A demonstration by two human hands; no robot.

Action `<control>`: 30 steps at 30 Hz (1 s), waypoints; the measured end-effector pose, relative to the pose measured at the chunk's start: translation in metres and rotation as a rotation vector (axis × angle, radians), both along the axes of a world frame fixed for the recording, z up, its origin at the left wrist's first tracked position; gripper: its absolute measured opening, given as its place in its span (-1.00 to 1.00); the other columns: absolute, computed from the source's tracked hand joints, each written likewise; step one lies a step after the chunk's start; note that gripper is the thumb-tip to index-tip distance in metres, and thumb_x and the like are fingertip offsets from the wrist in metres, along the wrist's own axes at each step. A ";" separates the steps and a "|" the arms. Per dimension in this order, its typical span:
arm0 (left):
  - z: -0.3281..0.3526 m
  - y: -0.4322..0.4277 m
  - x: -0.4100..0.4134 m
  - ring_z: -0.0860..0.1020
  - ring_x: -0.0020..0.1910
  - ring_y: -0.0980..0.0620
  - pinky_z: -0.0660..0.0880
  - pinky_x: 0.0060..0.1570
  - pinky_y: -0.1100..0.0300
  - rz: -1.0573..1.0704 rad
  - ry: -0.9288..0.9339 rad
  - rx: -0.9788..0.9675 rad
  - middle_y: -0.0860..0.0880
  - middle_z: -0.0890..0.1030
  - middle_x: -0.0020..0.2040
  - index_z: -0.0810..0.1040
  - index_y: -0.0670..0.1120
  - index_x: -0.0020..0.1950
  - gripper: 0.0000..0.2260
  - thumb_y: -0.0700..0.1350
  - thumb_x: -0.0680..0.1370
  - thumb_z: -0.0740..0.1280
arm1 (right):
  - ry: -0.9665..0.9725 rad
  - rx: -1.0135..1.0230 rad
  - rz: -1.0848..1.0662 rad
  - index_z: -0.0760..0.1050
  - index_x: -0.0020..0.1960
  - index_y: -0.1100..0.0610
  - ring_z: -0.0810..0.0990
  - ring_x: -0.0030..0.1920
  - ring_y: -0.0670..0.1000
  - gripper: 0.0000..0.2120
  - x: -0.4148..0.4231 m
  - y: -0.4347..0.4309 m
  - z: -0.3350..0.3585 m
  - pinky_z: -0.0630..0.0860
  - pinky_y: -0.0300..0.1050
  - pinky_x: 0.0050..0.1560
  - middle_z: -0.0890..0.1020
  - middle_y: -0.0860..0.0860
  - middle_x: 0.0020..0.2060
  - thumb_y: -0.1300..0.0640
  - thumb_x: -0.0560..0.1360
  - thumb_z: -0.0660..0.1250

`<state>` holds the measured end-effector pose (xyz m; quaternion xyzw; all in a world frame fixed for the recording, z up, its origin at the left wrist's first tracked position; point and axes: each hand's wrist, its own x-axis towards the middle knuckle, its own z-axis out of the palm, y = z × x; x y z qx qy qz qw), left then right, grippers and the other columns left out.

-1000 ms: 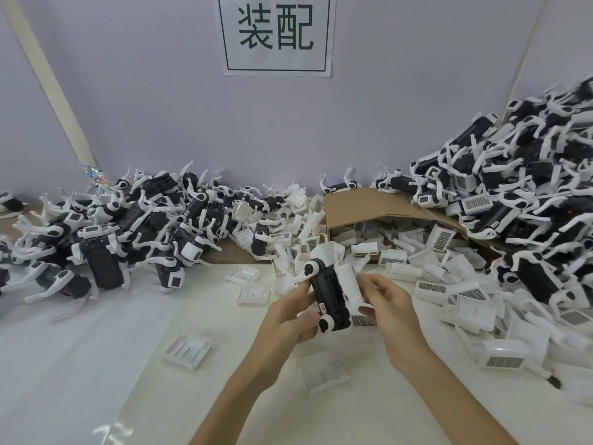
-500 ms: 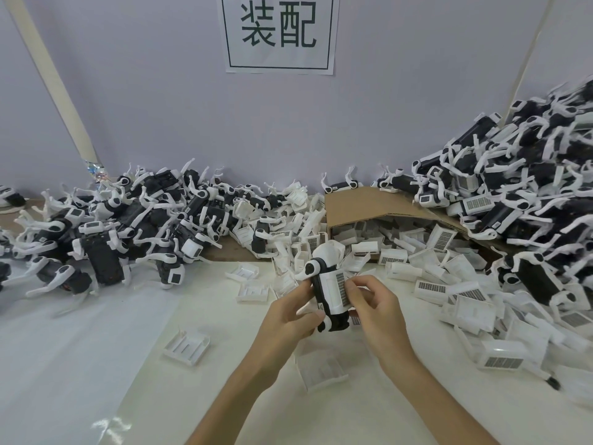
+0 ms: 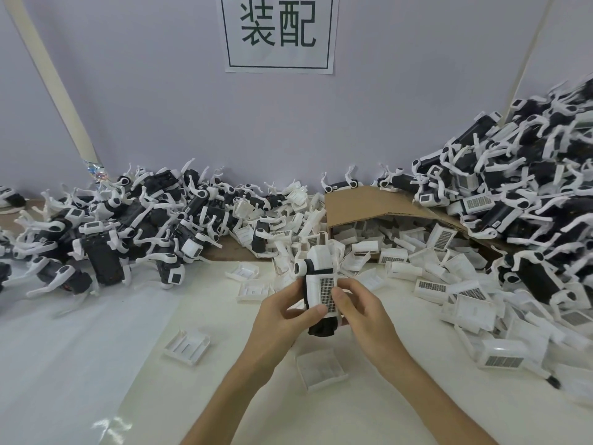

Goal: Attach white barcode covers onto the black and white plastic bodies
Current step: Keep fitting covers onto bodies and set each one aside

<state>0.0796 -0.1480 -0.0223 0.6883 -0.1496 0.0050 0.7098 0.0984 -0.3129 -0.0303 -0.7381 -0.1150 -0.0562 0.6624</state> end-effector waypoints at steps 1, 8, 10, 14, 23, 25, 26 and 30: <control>0.000 0.000 0.000 0.69 0.09 0.05 0.57 -0.01 0.34 0.003 -0.001 -0.008 0.13 0.67 0.20 0.54 0.01 0.39 -0.62 -0.18 0.58 0.42 | -0.004 0.007 0.013 0.53 0.20 0.11 0.70 -0.07 -0.04 -0.74 -0.001 0.000 0.000 0.60 -0.18 -0.06 0.74 0.02 -0.08 0.01 0.59 0.27; -0.004 0.000 0.002 0.65 0.17 0.10 0.55 0.06 0.32 0.000 -0.028 -0.011 0.13 0.67 0.20 0.55 0.01 0.37 -0.66 -0.21 0.61 0.37 | -0.012 -0.008 0.084 0.45 0.26 -0.02 0.69 0.06 -0.05 -0.59 -0.003 0.002 -0.003 0.57 -0.18 0.04 0.72 -0.04 0.03 -0.14 0.46 0.30; -0.005 0.001 0.003 0.64 0.17 0.13 0.55 0.05 0.34 0.001 -0.013 -0.018 0.13 0.67 0.20 0.53 -0.02 0.39 -0.64 -0.21 0.60 0.38 | -0.023 -0.034 0.106 0.48 0.25 -0.08 0.67 0.08 -0.12 -0.65 -0.005 0.002 -0.003 0.56 -0.25 0.04 0.71 -0.12 0.04 -0.15 0.50 0.28; -0.005 0.001 0.003 0.64 0.19 0.07 0.56 0.11 0.26 -0.029 -0.022 -0.007 0.08 0.66 0.23 0.51 -0.04 0.41 -0.63 -0.21 0.61 0.37 | -0.052 -0.060 0.096 0.50 0.22 -0.10 0.67 0.09 -0.14 -0.67 -0.006 0.002 -0.001 0.55 -0.30 0.04 0.71 -0.17 0.04 -0.18 0.52 0.30; -0.006 -0.004 0.000 0.69 0.11 -0.02 0.61 0.03 0.19 -0.034 -0.083 -0.032 0.06 0.68 0.19 0.53 0.01 0.33 -0.67 -0.28 0.62 0.34 | -0.112 -0.087 0.043 0.52 0.20 -0.04 0.70 0.02 -0.05 -0.70 -0.008 -0.001 0.002 0.60 -0.13 0.03 0.74 -0.09 -0.02 -0.06 0.49 0.34; -0.004 -0.006 -0.002 0.69 0.07 -0.05 0.63 0.01 0.13 -0.024 -0.105 -0.032 0.03 0.68 0.19 0.54 -0.01 0.32 -0.68 -0.20 0.58 0.37 | -0.100 -0.085 0.037 0.53 0.18 -0.04 0.70 0.01 -0.03 -0.70 -0.009 0.000 0.003 0.61 -0.01 0.04 0.74 -0.08 -0.03 -0.06 0.48 0.36; -0.003 -0.007 -0.003 0.70 0.04 -0.05 0.63 -0.02 0.14 -0.007 -0.116 -0.028 0.03 0.69 0.17 0.54 -0.01 0.31 -0.67 -0.17 0.55 0.36 | -0.103 -0.100 0.024 0.53 0.17 -0.07 0.70 0.00 -0.05 -0.71 -0.010 0.001 0.004 0.61 0.02 0.04 0.73 -0.11 -0.03 -0.06 0.47 0.37; -0.003 -0.005 -0.002 0.67 -0.10 -0.02 0.66 -0.13 0.01 0.105 -0.164 0.069 0.04 0.69 0.04 0.56 0.08 0.22 -0.66 -0.14 0.47 0.43 | -0.223 -0.217 -0.163 0.37 0.30 -0.13 0.60 0.03 -0.19 -0.48 -0.009 -0.003 0.005 0.46 -0.25 -0.02 0.58 -0.29 0.13 0.06 0.44 0.54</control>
